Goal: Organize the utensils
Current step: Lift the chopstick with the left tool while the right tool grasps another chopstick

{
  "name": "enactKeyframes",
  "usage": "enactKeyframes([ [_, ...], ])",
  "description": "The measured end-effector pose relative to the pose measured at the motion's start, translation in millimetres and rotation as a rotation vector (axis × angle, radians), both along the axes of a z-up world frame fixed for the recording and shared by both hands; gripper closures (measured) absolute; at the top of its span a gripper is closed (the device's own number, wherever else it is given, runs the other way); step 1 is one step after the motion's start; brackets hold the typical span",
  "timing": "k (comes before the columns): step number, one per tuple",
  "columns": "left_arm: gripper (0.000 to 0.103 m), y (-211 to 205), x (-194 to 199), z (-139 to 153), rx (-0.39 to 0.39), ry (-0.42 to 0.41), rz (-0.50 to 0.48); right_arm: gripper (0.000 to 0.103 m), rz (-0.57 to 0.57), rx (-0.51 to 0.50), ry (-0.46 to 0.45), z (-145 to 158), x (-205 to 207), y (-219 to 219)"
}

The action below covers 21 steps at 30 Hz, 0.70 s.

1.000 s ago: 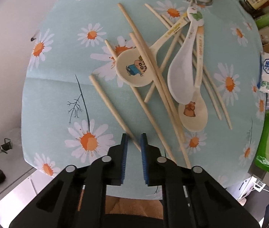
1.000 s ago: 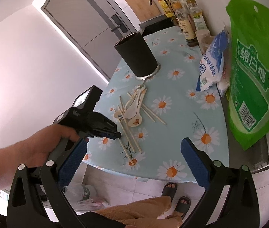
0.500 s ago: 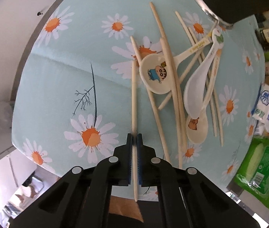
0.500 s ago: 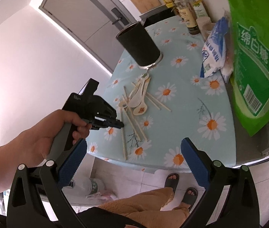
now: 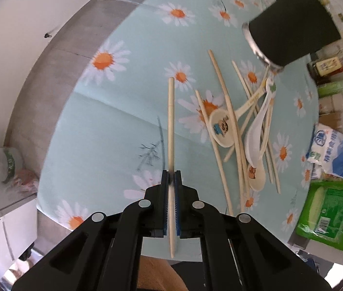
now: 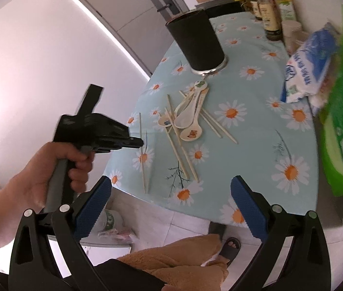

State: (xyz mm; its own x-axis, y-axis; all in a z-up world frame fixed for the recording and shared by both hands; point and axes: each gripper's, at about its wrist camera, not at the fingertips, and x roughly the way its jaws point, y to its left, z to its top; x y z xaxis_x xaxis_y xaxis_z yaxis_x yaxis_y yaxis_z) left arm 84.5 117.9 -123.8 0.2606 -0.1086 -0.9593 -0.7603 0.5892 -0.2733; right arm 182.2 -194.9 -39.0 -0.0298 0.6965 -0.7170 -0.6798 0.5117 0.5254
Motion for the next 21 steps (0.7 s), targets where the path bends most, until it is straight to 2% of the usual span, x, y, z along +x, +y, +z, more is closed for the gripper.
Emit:
enactKeyframes([
  [2,0.1,4.6,-6.0,6.7,0.006,-0.028,-0.01,0.016,0.034,-0.005,-0.018,-2.8,2.2,13.7],
  [10,0.1,9.2,-14.6,12.4,-0.047,-0.16,-0.06,0.044,0.18,-0.139,-0.088,-21.1,15.0,87.3],
  [12,0.1,13.5,-15.5,10.3,-0.069,-0.192,-0.074,0.046,0.223,-0.171,-0.091,-23.5,17.6,106.2],
  [14,0.1,17.7,-16.0,10.7,-0.066,-0.219,-0.083,0.053,0.275,-0.189,-0.104,-23.3,20.0,124.1],
  [17,0.1,22.4,-14.7,9.6,-0.061,-0.257,-0.097,0.056,0.325,-0.225,-0.111,-25.1,30.1,153.7],
  [21,0.1,31.7,-16.0,6.0,-0.053,-0.295,-0.109,0.061,0.363,-0.272,-0.071,-35.6,50.7,190.5],
])
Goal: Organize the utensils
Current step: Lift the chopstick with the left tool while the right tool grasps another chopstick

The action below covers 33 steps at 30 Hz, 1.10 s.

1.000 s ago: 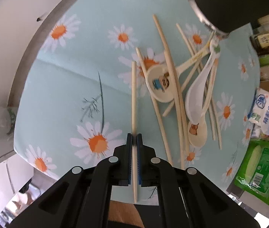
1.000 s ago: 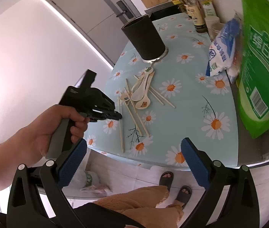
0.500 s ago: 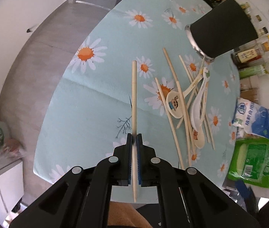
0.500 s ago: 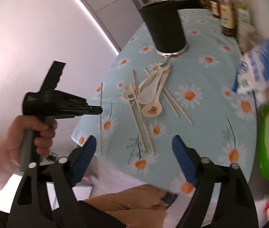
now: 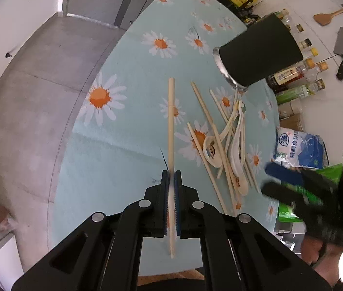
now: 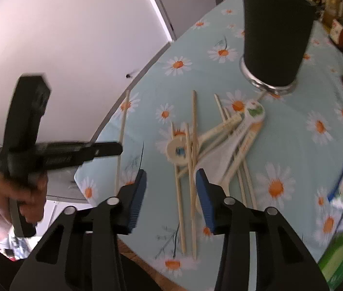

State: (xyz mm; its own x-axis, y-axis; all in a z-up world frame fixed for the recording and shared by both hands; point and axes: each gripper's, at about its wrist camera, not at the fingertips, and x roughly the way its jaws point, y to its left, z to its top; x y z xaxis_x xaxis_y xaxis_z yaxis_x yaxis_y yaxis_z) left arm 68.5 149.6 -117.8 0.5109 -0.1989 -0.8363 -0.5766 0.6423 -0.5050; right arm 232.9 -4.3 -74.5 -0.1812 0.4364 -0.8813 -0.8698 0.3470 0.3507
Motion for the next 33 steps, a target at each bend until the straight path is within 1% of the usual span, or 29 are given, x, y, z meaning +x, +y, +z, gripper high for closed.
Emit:
enactKeyframes([
  [1,0.1,1.6,-0.9,-0.2,0.003,-0.005,-0.001,0.062,0.004,-0.014,0.016,-4.7,7.2,11.6],
  [4,0.1,7.7,-1.9,-2.5,0.0,-0.026,-0.006,0.069,0.01,-0.06,0.026,-14.5,18.3,33.0],
  [10,0.1,20.4,-0.4,1.6,-0.003,-0.073,-0.014,0.069,0.009,-0.146,0.047,-31.3,45.0,74.3],
  [13,0.1,26.5,1.0,4.0,-0.002,-0.085,-0.015,0.072,0.011,-0.185,0.058,-39.2,53.9,88.7],
  [17,0.1,32.3,5.8,3.6,-0.013,-0.094,-0.023,0.077,0.015,-0.23,0.083,-48.9,57.5,96.2],
  [21,0.1,35.0,11.4,2.4,-0.028,-0.101,-0.04,0.078,0.031,-0.291,0.116,-63.2,59.2,104.2],
  [24,0.1,38.6,13.8,4.2,-0.029,-0.109,-0.045,0.083,0.048,-0.332,0.119,-67.7,59.6,106.4],
  [26,0.1,41.1,16.5,5.6,-0.029,-0.113,-0.047,0.088,0.053,-0.354,0.132,-71.2,60.4,107.1],
  [28,0.1,42.2,19.5,6.8,-0.025,-0.114,-0.055,0.095,0.06,-0.369,0.12,-73.8,59.3,110.8],
  [29,0.1,42.5,21.1,7.0,-0.023,-0.113,-0.059,0.096,0.06,-0.373,0.119,-75.4,60.1,112.5],
  [33,0.1,42.9,27.6,7.9,-0.018,-0.111,-0.077,0.097,0.069,-0.374,0.122,-75.3,61.3,112.2],
])
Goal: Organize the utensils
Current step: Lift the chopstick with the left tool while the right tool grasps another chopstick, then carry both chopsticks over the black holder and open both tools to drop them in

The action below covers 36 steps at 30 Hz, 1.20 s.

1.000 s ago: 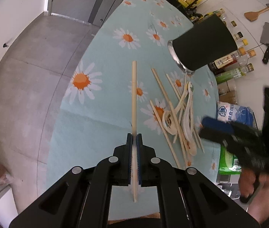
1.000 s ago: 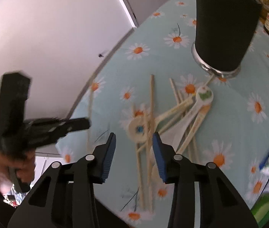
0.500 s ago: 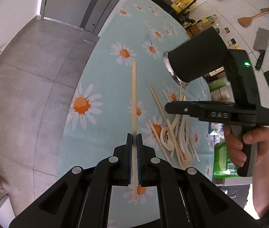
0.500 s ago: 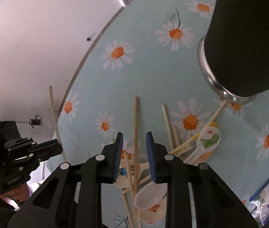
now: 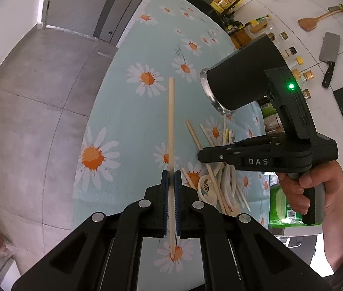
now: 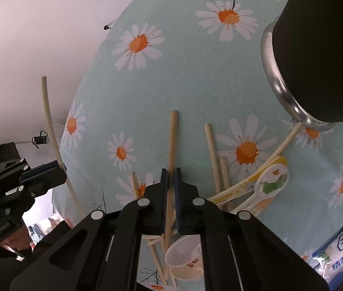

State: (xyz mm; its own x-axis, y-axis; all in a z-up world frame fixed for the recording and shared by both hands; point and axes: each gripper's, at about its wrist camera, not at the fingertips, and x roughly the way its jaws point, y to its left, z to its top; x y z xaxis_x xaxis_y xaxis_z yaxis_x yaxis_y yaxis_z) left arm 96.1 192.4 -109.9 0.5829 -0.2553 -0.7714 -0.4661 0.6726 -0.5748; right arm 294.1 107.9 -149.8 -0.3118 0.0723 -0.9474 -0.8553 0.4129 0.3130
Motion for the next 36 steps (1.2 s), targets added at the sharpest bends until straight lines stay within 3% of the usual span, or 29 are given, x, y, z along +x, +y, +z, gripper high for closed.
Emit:
enactKeyframes([
  [15,0.1,6.0,15.6,14.8,0.042,-0.009,-0.015,0.097,-0.054,0.145,0.016,50.6,18.1,-40.9],
  [22,0.1,-0.4,26.2,23.0,0.068,-0.023,-0.044,0.097,-0.119,0.296,0.011,91.1,32.9,-69.2],
  [30,0.1,-6.8,45.9,51.1,0.127,-0.102,-0.097,0.097,-0.219,0.516,-0.027,141.6,39.7,-103.1],
  [36,0.1,-9.3,68.1,88.2,0.195,-0.21,-0.156,0.097,-0.331,0.658,-0.062,164.3,55.1,-113.6],
])
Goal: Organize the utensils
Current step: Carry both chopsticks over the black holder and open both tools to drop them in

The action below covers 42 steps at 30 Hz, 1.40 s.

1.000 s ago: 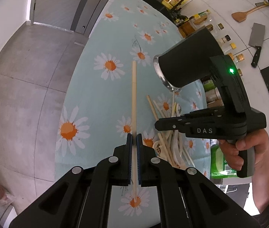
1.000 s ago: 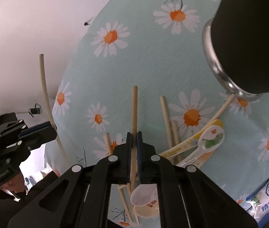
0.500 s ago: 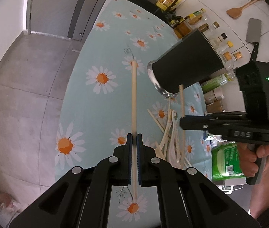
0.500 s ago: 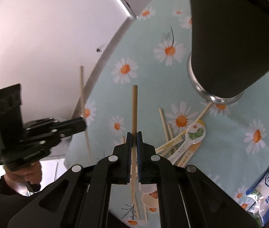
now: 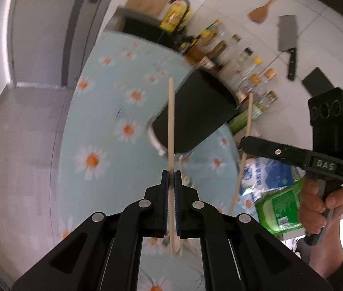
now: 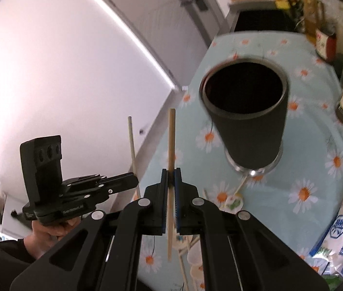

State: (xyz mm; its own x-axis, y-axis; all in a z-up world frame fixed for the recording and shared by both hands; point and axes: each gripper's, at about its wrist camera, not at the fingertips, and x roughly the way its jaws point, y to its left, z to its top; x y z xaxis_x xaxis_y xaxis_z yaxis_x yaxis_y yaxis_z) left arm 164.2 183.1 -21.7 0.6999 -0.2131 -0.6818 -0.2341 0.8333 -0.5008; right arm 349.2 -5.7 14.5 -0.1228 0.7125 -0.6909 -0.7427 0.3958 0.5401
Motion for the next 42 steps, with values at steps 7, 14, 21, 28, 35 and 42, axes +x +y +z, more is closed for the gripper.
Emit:
enactKeyframes([
  [7,0.1,-6.4,30.4,50.4,0.109,-0.14,-0.077,0.097,-0.101,0.135,-0.104,33.4,11.0,-13.6],
  [14,0.1,-9.7,56.7,95.8,0.223,-0.317,-0.089,0.097,-0.222,0.195,-0.209,64.6,29.2,-25.8],
  [21,0.1,-12.9,72.6,126.1,0.298,-0.48,-0.082,0.097,-0.308,0.244,-0.403,101.8,36.5,-24.1],
  [28,0.1,-12.8,90.4,132.5,0.329,-0.529,-0.08,0.097,-0.33,0.304,-0.48,118.5,53.9,-16.5],
  [35,0.099,-13.3,111.7,106.0,0.322,-0.547,-0.14,0.097,-0.42,0.278,-0.497,88.6,70.8,-3.8],
  [42,0.099,-9.7,121.2,70.7,0.3,-0.518,-0.15,0.097,-0.428,0.233,-0.418,44.4,80.4,5.0],
])
